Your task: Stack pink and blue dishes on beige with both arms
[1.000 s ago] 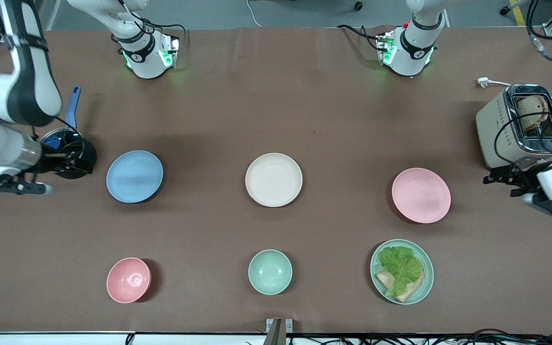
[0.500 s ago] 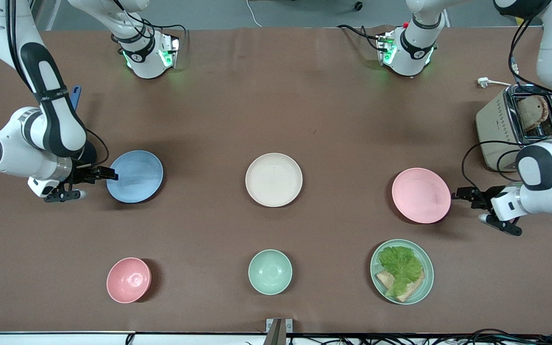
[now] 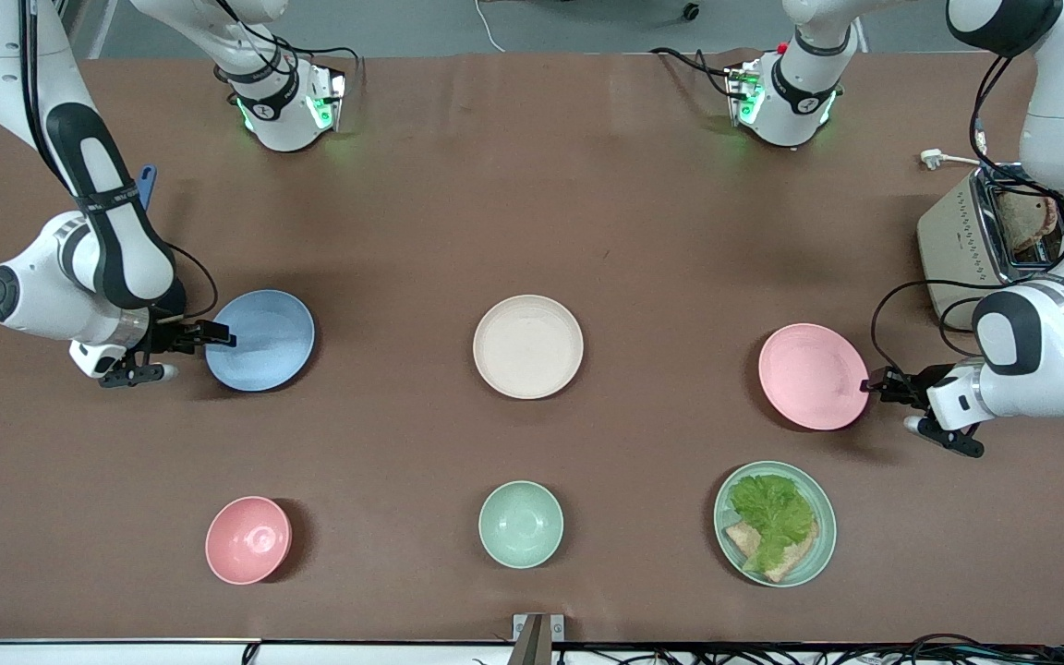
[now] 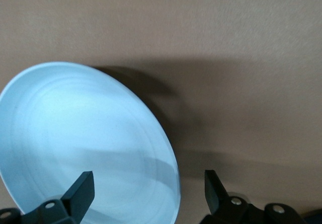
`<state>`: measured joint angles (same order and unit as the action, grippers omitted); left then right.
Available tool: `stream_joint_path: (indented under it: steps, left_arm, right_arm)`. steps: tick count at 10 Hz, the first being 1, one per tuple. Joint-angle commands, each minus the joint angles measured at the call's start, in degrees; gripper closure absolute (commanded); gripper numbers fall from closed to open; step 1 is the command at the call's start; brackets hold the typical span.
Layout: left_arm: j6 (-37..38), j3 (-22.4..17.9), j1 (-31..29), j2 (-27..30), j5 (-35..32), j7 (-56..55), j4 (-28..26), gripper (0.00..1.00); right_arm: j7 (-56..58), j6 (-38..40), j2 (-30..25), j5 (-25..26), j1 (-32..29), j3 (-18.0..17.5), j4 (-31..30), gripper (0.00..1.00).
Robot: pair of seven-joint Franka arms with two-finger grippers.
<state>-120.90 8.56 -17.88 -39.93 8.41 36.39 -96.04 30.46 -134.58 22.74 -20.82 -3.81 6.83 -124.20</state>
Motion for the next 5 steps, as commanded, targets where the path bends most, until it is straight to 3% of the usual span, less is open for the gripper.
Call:
stream_joint_path:
  steps: [1,2,4,5]
  left_arm:
    - [-0.5,0.1,0.6,-1.5,0.8,-1.8,0.1,0.82]
    - [-0.3,0.5,0.5,-1.4,0.8,-3.2,0.0,0.97]
    - [2.5,1.9,0.2,-0.5,0.8,-5.3,0.3,1.00]
    - [4.7,3.3,-0.2,0.8,0.8,-7.0,0.4,1.00]
  right_arm:
    - [1.3,-0.3,0.1,-2.9,-0.4,-0.3,-1.2,0.21]
    - [1.4,-0.2,0.3,-4.7,-0.5,-0.3,-1.2,0.29]
    - [1.4,1.0,0.4,-5.9,-0.6,-0.2,-1.2,0.51]
    - [2.6,1.0,0.5,-5.9,-0.8,-0.2,-1.2,0.76]
